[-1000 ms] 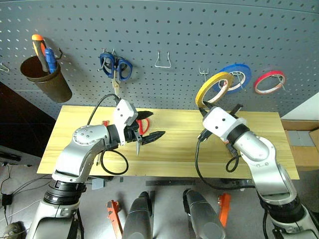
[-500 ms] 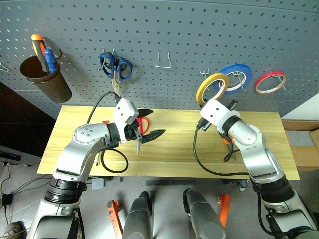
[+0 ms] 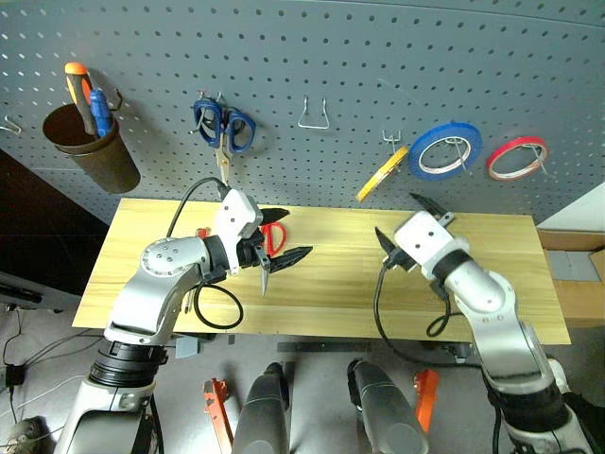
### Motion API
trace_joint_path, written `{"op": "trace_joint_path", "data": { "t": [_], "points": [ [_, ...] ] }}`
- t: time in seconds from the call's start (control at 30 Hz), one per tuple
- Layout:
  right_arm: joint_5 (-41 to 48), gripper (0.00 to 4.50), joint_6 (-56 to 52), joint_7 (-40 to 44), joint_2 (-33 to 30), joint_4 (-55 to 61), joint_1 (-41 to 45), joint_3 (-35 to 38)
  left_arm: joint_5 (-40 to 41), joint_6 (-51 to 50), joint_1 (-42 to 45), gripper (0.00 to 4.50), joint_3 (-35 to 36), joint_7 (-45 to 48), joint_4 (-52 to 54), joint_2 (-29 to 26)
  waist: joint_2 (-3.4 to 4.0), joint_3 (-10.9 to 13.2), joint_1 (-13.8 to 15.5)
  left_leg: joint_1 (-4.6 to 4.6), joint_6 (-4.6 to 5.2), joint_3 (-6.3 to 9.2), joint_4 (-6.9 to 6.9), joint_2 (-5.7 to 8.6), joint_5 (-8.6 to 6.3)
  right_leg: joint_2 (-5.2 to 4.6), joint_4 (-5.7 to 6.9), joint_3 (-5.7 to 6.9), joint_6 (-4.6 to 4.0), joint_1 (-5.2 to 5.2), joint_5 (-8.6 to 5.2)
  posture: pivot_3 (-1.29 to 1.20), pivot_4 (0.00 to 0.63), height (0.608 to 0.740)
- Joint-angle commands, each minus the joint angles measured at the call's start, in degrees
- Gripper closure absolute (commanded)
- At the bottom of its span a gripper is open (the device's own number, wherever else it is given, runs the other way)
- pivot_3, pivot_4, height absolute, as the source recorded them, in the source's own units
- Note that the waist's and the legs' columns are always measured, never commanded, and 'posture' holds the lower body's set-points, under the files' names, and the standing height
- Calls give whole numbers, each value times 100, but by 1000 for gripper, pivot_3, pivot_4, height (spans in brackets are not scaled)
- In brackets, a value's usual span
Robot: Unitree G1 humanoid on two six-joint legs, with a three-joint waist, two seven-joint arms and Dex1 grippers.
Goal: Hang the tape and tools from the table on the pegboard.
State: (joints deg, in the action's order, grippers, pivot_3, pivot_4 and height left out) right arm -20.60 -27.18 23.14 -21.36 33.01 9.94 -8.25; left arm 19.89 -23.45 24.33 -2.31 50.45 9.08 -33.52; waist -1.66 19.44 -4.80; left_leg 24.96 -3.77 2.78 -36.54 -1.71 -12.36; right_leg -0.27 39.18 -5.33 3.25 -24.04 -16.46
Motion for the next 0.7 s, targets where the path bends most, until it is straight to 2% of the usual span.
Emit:
{"op": "trace_joint_path", "data": {
  "t": [0.03,0.13,0.3,0.43,0.7],
  "points": [
    [151,26,-719,-187,387,693,-455,301,-44,155,-36,0,39,34,118,-61,0,0,-1,0,0,3,-4,-2,0,2,1,3,0,1,0,-136,351,740],
    [554,26,-1982,-273,1115,589,-382,634,-215,336,-27,0,-130,234,43,-167,0,0,-39,-3,0,2,-19,-3,0,7,27,-3,1,-1,0,-145,353,740],
    [1085,26,-3001,-376,1496,-267,427,1360,-399,527,25,0,-303,391,-50,-211,1,1,-39,-12,-1,-7,-31,-3,1,10,41,-14,1,-1,-1,-152,352,740],
    [1317,26,-3204,-453,1233,-1300,968,1676,-489,621,38,0,-361,434,-63,-200,1,1,-37,-10,0,-6,-29,-1,0,10,39,-12,1,-1,-1,-145,352,740],
    [1649,26,-2720,-596,580,-3577,1683,1861,-496,598,-70,0,-303,437,34,-294,1,1,-33,-3,4,-11,-15,1,-2,5,17,-13,0,-3,0,-120,352,740]
  ]
}}
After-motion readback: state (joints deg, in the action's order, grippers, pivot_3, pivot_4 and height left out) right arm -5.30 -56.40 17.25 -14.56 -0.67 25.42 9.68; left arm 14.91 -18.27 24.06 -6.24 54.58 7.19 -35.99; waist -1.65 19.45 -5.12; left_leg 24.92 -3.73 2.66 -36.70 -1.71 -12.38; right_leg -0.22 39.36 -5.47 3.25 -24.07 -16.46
